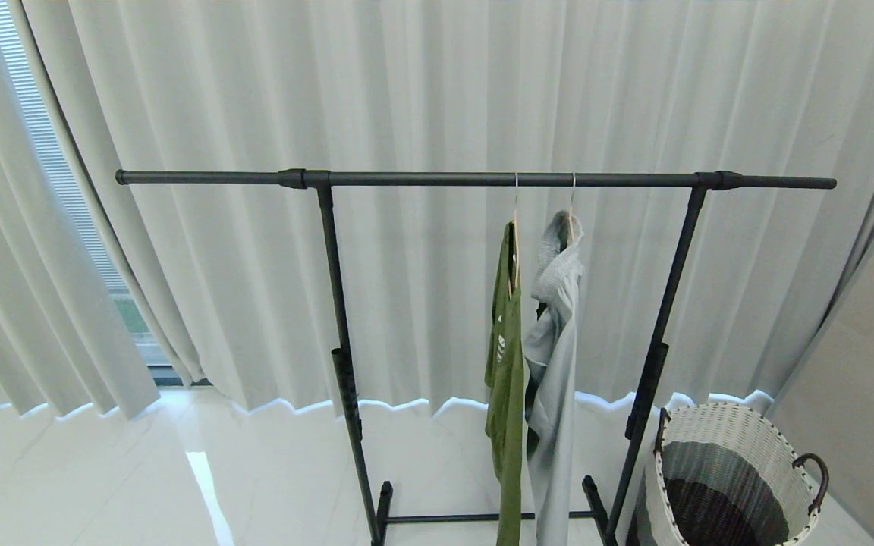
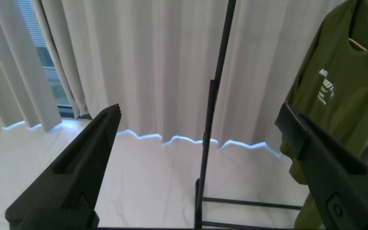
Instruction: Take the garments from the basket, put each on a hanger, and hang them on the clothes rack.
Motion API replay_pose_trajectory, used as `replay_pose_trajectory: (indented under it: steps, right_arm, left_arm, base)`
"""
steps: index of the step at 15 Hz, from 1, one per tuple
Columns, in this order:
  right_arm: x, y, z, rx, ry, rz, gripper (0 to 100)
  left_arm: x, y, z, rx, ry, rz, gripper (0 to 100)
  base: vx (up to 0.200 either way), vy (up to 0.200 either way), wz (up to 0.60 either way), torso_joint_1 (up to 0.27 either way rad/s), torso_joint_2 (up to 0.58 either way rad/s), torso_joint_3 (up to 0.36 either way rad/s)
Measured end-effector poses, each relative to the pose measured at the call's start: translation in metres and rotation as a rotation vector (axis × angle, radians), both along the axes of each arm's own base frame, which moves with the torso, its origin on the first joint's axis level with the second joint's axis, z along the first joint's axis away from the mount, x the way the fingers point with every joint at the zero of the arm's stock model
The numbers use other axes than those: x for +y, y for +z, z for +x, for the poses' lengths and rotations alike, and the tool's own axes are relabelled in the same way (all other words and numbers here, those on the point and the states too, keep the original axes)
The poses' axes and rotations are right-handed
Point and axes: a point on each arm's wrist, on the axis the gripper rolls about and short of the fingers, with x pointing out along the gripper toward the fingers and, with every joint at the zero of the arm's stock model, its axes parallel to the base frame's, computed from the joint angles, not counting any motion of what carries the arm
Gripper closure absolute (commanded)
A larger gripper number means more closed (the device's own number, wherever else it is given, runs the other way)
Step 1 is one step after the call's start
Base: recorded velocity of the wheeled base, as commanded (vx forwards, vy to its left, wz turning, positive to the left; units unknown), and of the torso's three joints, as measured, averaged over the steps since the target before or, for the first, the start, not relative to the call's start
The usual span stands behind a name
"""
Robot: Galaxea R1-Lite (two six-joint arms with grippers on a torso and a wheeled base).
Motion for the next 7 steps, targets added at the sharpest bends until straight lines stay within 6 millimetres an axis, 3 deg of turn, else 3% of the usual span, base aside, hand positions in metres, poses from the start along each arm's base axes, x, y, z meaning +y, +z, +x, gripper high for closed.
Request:
replay_pose_trajectory:
  steps: [7]
  right_arm:
    - [0.0, 0.0, 0.0, 0.0, 0.0, -0.002, 0]
  left_arm:
    - [0.0, 0.0, 0.0, 0.0, 0.0, 0.0, 0]
  base:
    - [0.0, 0.0, 0.0, 0.0, 0.0, 0.0]
